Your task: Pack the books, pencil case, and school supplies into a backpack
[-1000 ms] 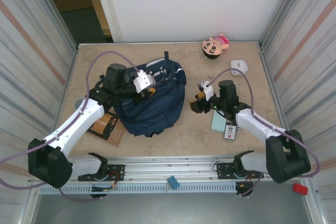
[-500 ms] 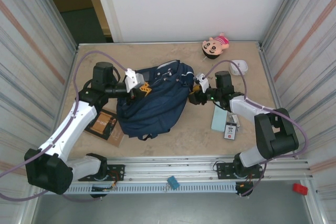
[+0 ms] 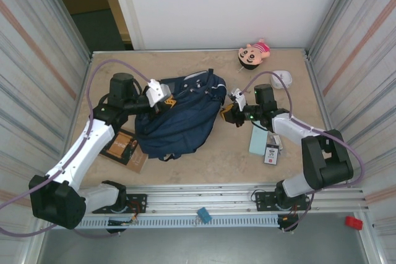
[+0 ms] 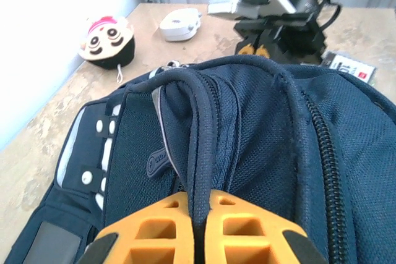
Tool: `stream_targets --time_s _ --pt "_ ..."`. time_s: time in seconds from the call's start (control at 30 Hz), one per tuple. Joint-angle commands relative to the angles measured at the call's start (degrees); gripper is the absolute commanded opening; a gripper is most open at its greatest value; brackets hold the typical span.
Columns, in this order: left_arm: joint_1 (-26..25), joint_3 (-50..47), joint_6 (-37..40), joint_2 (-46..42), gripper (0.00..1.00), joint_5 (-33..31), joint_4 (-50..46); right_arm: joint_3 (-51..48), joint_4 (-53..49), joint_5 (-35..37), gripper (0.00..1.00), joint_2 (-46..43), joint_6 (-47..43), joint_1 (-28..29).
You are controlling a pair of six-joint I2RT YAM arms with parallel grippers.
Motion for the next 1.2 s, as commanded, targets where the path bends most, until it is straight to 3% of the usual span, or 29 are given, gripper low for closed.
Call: stream_targets --time_s 0.0,0.1,0.27,0.5,0.8,1.17 --pt "-1.65 0.59 -0.35 -1.32 0.0 -8.12 4.99 2.03 -4.45 -1.12 0.0 -2.67 -0.52 0.13" --pt "-4.42 1.21 -0.5 -0.53 0.0 -13.55 4.87 2.98 -7.94 -0.28 0.0 -3.74 -0.74 0.91" --pt "-6.36 1.3 -2.56 0.49 0.0 -16.36 7.2 2.43 -9.02 -0.3 0.0 -6.72 -0.58 2.61" --pt "-9.77 1.82 -9.54 3.48 0.0 -24.72 12.33 4.1 -14.38 1.95 0.0 -11.21 -0.58 8.76" --pt "-17.12 5.74 -10.9 11.56 0.0 -39.6 14.33 4.87 -19.74 5.09 0.0 -15.73 4.14 15.73" --pt "-20.58 8.94 -17.96 18.51 0.0 -33.54 21.95 4.16 -14.34 13.73 0.0 -13.59 19.2 25.17"
